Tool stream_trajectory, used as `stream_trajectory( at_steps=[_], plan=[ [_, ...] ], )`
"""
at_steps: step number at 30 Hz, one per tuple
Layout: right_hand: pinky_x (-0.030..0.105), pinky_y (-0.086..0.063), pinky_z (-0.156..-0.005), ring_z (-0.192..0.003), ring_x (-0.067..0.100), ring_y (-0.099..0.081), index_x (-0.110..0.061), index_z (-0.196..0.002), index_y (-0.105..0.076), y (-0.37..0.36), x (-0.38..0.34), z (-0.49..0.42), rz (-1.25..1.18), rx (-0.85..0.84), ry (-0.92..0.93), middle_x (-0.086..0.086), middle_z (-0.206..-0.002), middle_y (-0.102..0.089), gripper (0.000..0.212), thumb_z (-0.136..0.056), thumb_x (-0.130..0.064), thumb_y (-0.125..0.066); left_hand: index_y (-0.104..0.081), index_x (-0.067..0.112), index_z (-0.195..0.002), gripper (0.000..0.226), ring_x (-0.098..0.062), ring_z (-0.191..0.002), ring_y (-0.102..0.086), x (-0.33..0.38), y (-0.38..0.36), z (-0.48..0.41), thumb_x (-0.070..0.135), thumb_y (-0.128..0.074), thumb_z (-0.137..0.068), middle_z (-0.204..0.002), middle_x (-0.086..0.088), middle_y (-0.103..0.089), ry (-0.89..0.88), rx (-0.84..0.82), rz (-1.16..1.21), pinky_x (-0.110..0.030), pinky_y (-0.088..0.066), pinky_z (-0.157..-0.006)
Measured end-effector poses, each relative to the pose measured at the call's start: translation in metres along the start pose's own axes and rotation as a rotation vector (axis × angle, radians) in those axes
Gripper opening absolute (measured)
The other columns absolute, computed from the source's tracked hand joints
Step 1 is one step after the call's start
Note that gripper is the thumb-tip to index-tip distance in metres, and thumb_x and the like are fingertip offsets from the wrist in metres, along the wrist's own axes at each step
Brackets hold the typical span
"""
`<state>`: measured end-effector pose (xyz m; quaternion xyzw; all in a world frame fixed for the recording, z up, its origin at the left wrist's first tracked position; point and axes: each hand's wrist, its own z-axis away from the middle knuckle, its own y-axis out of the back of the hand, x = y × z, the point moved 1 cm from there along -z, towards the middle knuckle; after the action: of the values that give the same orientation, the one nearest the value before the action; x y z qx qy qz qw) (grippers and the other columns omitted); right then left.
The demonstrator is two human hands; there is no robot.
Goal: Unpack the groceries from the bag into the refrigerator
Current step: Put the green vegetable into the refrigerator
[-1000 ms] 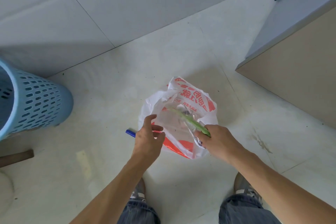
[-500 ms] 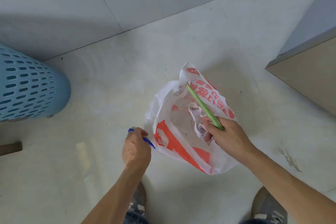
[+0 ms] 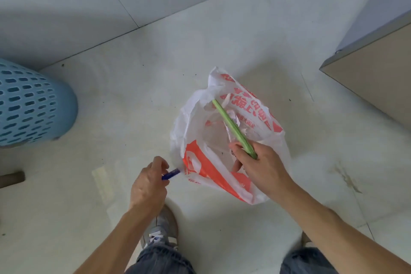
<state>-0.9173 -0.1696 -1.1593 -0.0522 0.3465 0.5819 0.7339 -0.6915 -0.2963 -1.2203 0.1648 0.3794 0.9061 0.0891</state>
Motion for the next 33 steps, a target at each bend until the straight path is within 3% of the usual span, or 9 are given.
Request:
stream_trajectory(
  at_steps=[4, 8, 13, 15, 21, 23, 26, 30, 33],
  plan=[
    [0.018, -0.038, -0.055, -0.043, -0.002, -0.051, -0.017, -0.078, -0.066, 0.023, -0.031, 0.036, 0.009, 0.03, -0.044, -0.005, -0.064, -0.071, 0.037, -0.098, -0.043, -0.05, -0.048, 0.029, -0.103, 0.034, -0.017, -0.081, -0.063, 0.015, 0.055, 0.037, 0.002, -0.061, -0.089, -0.096, 0.006, -0.066, 0.053, -0.213, 0.198, -0.03, -0.052, -0.065],
    [0.021, -0.04, -0.056, -0.059, 0.007, -0.059, -0.019, -0.078, -0.066, 0.045, -0.062, 0.069, 0.003, 0.009, -0.077, -0.005, -0.066, -0.072, 0.035, -0.098, -0.042, -0.049, -0.055, 0.024, -0.106, 0.027, -0.018, -0.075, -0.068, 0.033, 0.11, 0.064, 0.004, -0.06, -0.088, -0.094, 0.0, -0.07, 0.108, -0.411, 0.297, -0.022, -0.052, -0.056],
    [0.013, -0.037, -0.045, -0.055, 0.012, -0.052, -0.013, -0.086, -0.064, 0.068, -0.083, 0.094, 0.016, -0.003, -0.102, 0.0, -0.074, -0.074, 0.032, -0.1, -0.035, -0.045, -0.066, 0.012, -0.109, 0.023, -0.02, -0.072, -0.069, 0.07, 0.156, 0.084, 0.004, -0.059, -0.088, -0.091, -0.008, -0.078, 0.203, -0.745, 0.498, -0.029, -0.056, -0.059],
    [0.014, -0.034, -0.044, -0.046, 0.005, -0.046, -0.011, -0.09, -0.063, 0.077, -0.084, 0.098, 0.013, 0.015, -0.111, 0.003, -0.078, -0.074, 0.031, -0.1, -0.033, -0.044, -0.068, 0.011, -0.112, 0.028, -0.021, -0.076, -0.069, 0.089, 0.161, 0.088, 0.01, -0.063, -0.084, -0.097, -0.008, -0.077, 0.183, -0.816, 0.564, -0.031, -0.056, -0.063],
    [0.02, -0.035, -0.051, -0.046, 0.002, -0.046, -0.02, -0.086, -0.063, 0.106, -0.057, 0.092, -0.027, 0.11, -0.159, -0.005, -0.069, -0.073, 0.022, -0.095, -0.034, -0.049, -0.066, 0.012, -0.115, 0.025, -0.015, -0.071, -0.07, 0.158, 0.126, 0.067, 0.004, -0.057, -0.092, -0.098, -0.009, -0.075, 0.129, -0.625, 0.577, -0.027, -0.057, -0.059],
    [0.019, -0.034, -0.052, -0.046, 0.001, -0.045, -0.019, -0.085, -0.062, 0.115, -0.04, 0.087, -0.005, 0.119, -0.163, -0.005, -0.068, -0.073, 0.021, -0.095, -0.033, -0.049, -0.066, 0.01, -0.115, 0.024, -0.012, -0.062, -0.069, 0.176, 0.106, 0.052, 0.005, -0.059, -0.092, -0.09, -0.007, -0.075, 0.16, -0.539, 0.618, -0.025, -0.055, -0.054],
    [0.02, -0.034, -0.053, -0.043, -0.001, -0.044, -0.022, -0.083, -0.06, 0.121, -0.015, 0.081, 0.011, 0.107, -0.175, -0.005, -0.069, -0.073, 0.02, -0.094, -0.035, -0.049, -0.065, 0.009, -0.114, 0.023, -0.016, -0.067, -0.07, 0.193, 0.081, 0.033, 0.007, -0.059, -0.092, -0.097, -0.01, -0.072, 0.243, -0.392, 0.641, -0.025, -0.058, -0.054],
    [0.019, -0.034, -0.051, -0.036, -0.004, -0.044, -0.025, -0.079, -0.056, 0.126, 0.007, 0.086, 0.018, 0.059, -0.205, -0.002, -0.074, -0.074, 0.025, -0.094, -0.044, -0.049, -0.061, 0.021, -0.116, 0.02, -0.019, -0.09, -0.071, 0.201, 0.059, 0.035, 0.018, -0.05, -0.099, -0.109, -0.003, -0.067, 0.201, -0.316, 0.642, -0.038, -0.062, -0.075],
    [0.021, -0.037, -0.055, -0.049, 0.0, -0.049, -0.022, -0.085, -0.06, 0.132, 0.001, 0.108, 0.025, 0.018, -0.233, -0.002, -0.077, -0.074, 0.04, -0.095, -0.056, -0.042, -0.065, 0.028, -0.106, 0.022, -0.016, -0.089, -0.071, 0.2, 0.072, 0.063, 0.017, -0.046, -0.101, -0.106, -0.001, -0.07, 0.11, -0.262, 0.583, -0.044, -0.06, -0.081]
  ],
)
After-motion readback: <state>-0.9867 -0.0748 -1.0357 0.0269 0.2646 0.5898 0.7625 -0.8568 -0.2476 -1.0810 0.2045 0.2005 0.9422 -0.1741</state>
